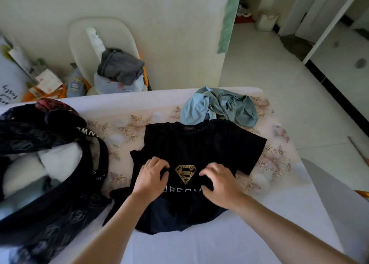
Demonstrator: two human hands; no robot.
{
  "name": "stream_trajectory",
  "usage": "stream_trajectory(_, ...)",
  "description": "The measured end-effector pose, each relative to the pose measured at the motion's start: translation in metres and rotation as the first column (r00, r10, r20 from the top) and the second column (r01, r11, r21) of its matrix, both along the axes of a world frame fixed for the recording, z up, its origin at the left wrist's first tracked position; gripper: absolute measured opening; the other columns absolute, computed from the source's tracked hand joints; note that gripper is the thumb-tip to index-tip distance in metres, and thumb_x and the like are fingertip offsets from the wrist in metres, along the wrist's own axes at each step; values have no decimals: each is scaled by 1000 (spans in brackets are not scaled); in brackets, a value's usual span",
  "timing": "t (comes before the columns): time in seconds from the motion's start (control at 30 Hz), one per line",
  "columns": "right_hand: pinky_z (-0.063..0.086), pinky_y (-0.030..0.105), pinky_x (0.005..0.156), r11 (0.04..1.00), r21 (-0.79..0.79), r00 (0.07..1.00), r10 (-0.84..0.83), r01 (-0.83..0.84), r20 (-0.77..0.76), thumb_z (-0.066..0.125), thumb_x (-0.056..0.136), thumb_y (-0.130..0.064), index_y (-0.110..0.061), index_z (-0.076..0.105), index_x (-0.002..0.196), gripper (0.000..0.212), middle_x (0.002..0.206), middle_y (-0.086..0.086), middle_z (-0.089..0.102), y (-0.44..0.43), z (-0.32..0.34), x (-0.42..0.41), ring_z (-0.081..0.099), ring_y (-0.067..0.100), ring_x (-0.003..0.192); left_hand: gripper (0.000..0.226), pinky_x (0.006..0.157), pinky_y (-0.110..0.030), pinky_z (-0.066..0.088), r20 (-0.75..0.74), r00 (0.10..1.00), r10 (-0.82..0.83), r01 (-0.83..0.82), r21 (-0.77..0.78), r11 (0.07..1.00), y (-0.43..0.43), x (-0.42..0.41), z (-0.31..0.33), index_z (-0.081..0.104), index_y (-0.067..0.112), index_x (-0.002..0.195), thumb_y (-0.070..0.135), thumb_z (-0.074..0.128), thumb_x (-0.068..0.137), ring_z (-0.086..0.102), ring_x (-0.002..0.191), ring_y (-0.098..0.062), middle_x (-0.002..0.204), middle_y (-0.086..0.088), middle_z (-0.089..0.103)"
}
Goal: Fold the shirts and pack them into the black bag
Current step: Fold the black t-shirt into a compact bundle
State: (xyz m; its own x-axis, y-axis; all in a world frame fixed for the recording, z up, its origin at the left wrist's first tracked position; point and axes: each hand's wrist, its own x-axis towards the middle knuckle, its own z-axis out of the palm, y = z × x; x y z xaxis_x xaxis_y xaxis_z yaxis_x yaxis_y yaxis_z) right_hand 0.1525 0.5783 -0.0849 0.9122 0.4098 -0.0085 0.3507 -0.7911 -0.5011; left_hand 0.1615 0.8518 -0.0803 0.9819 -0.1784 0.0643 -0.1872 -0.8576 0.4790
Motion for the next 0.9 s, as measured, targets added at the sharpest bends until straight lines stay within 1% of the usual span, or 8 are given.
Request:
stream_trajectory(0.13, 36, 24, 99, 951, -155, 960, 252, -269, -118, 59, 77, -51, -32, 48, 125, 53, 121, -12, 40, 15, 6, -40, 43, 8, 106, 35, 84, -32, 47, -84, 987, -135, 144, 127, 981, 25, -58, -4, 51, 30, 94, 60, 56, 77, 48, 90, -9, 95, 18, 44)
stream_trajectory(0.23, 38, 30, 101, 900, -276, 937, 291, -337, -196, 64, 77, -22, -30, 37, 127, 57, 124, -5, 35, 13, 1, -56, 45, 14, 110, 63, 101, -29, 34, -253, 952, -169, 234, 253, 939, 41, -92, -6, 48, 34, 115, 72, 56, 65, 38, 109, -8, 115, 18, 39)
stream_trajectory(0.33, 40, 29, 97, 882, -355, 949, 262, -310, -178, 60, 70, 1, -28, 35, 123, 65, 122, -3, 34, 7, 1, -65, 45, 16, 109, 48, 104, -34, 40, -261, 949, -175, 244, 263, 933, 52, -109, -14, 56, 33, 119, 49, 70, 75, 46, 116, -11, 123, 13, 47)
stream_trajectory(0.43, 40, 30, 89, 860, -434, 963, 248, -268, -103, 52, 75, 8, -22, 49, 116, 51, 116, 0, 46, 9, 9, -71, 49, 20, 106, 19, 88, -36, 53, -170, 978, -123, 149, 148, 978, 53, -116, -12, 69, 26, 103, 21, 71, 85, 61, 98, -12, 102, 12, 62)
stream_trajectory(0.53, 30, 32, 77, 927, -363, 995, 101, -91, 9, 52, 77, 4, -19, 63, 99, 35, 96, -4, 63, 8, 21, -65, 60, 22, 94, 16, 76, -32, 51, -204, 979, 10, -3, 35, 999, 44, -113, 10, 66, 23, 103, 20, 51, 98, 64, 86, -17, 92, 6, 66)
stream_trajectory(0.7, 42, 39, 72, 935, -152, 916, -264, 319, 302, 63, 67, 6, -17, 64, 90, 32, 81, -1, 61, 6, 47, -30, 60, 29, 77, 20, 61, -31, 39, -211, 970, 118, -128, -36, 991, 29, -72, 57, 57, 23, 109, 28, 38, 104, 60, 76, -22, 90, -1, 66)
stream_trajectory(0.8, 46, 42, 76, 886, -123, 855, -382, 446, 352, 67, 69, 4, -16, 59, 108, 44, 104, 9, 58, 14, 53, -18, 56, 33, 94, 23, 80, -37, 45, -16, 960, 278, -279, -51, 959, 22, -54, 55, 56, 19, 121, 27, 48, 101, 55, 100, -25, 114, -4, 61)
stream_trajectory(0.9, 49, 41, 79, 969, -111, 958, -195, 222, 210, 65, 74, -3, -18, 60, 112, 42, 109, 5, 56, 24, 43, -24, 58, 30, 96, 35, 98, -43, 41, -113, 958, 263, -261, 28, 965, 19, -55, 40, 52, 25, 132, 35, 50, 99, 48, 119, -28, 132, -3, 53)
